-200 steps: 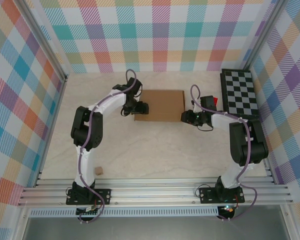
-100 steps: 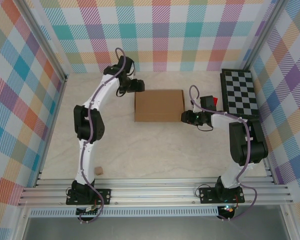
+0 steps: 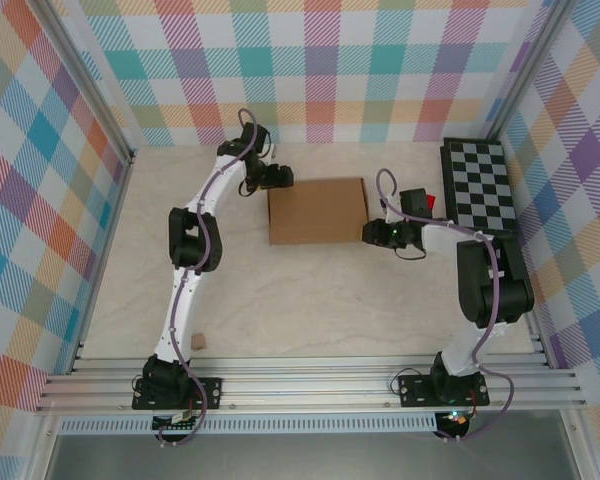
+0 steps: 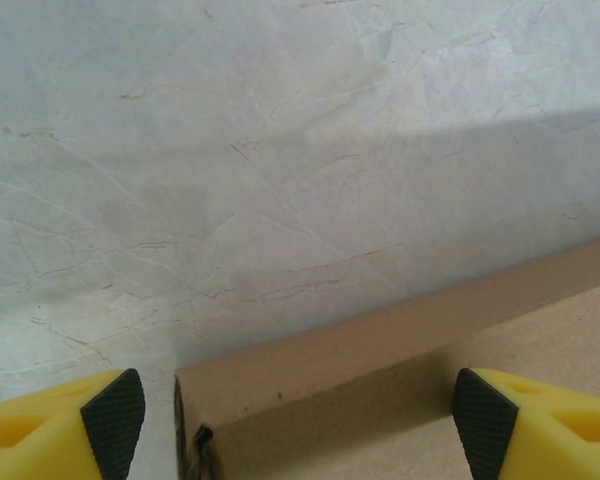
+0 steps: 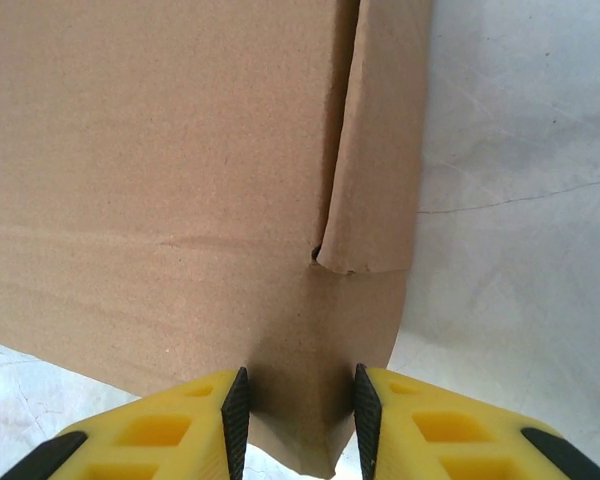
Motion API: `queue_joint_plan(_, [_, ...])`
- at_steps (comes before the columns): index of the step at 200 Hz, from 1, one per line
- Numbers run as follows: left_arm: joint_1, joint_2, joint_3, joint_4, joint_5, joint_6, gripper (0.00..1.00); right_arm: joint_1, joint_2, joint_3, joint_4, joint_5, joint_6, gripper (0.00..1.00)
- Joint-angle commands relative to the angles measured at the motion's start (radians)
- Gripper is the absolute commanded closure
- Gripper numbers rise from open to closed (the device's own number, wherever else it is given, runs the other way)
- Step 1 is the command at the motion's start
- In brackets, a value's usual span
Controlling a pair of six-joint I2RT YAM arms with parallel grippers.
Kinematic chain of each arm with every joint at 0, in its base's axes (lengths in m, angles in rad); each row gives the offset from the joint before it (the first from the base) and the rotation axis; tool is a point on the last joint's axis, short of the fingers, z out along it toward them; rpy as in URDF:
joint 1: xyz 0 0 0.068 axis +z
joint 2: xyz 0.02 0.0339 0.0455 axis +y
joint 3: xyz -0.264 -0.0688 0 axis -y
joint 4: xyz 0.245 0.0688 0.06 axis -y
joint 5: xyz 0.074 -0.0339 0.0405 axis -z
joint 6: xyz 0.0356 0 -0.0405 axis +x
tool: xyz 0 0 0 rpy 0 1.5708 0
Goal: Fold the paper box
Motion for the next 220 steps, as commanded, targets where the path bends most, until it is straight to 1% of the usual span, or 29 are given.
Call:
queue_joint_plan(1, [0.004, 0.018, 0.009, -0.05, 0.048, -0.015, 0.19, -0.003, 0.034, 0.036, -0.011, -0.025, -0.011, 0.65])
queue_joint_plan(25, [-0.004, -0.005, -0.077, -0.053, 0.048, -0.034, 0.2, -0.005, 0.059, 0.021, 0.057, -0.015, 0.036, 0.65])
queue_joint_plan(43, [-0.014, -0.029, -0.142, -0.054, 0.023, -0.045, 0.21, -0.007, 0.072, -0.02, 0.149, -0.018, 0.108, 0.65])
queue_joint_plan(69, [-0.022, -0.056, -0.213, -0.075, -0.006, -0.079, 0.22, -0.006, 0.086, -0.06, 0.226, -0.007, 0.172, 0.65])
queue_joint_plan(98, [-0.026, -0.085, -0.273, -0.08, -0.021, -0.101, 0.23, -0.006, 0.061, -0.117, 0.294, 0.059, 0.184, 0.64])
queue_joint_plan(115, [-0.027, -0.09, -0.281, -0.091, -0.034, -0.103, 0.23, -0.006, 0.05, -0.127, 0.308, 0.091, 0.187, 0.6])
queue_joint_plan(151, [-0.027, -0.1, -0.313, -0.094, -0.043, -0.126, 0.23, -0.005, 0.046, -0.122, 0.289, 0.105, 0.194, 0.58])
queue_joint_plan(165, [-0.026, -0.109, -0.339, -0.083, -0.044, -0.137, 0.23, -0.005, 0.038, -0.125, 0.287, 0.108, 0.203, 0.55])
queue_joint_plan(190, [-0.025, -0.118, -0.358, -0.08, -0.056, -0.138, 0.23, -0.008, 0.035, -0.117, 0.277, 0.109, 0.235, 0.54])
queue_joint_plan(220, [-0.024, -0.121, -0.357, -0.082, -0.067, -0.134, 0.23, -0.016, 0.024, -0.125, 0.301, 0.081, 0.279, 0.54])
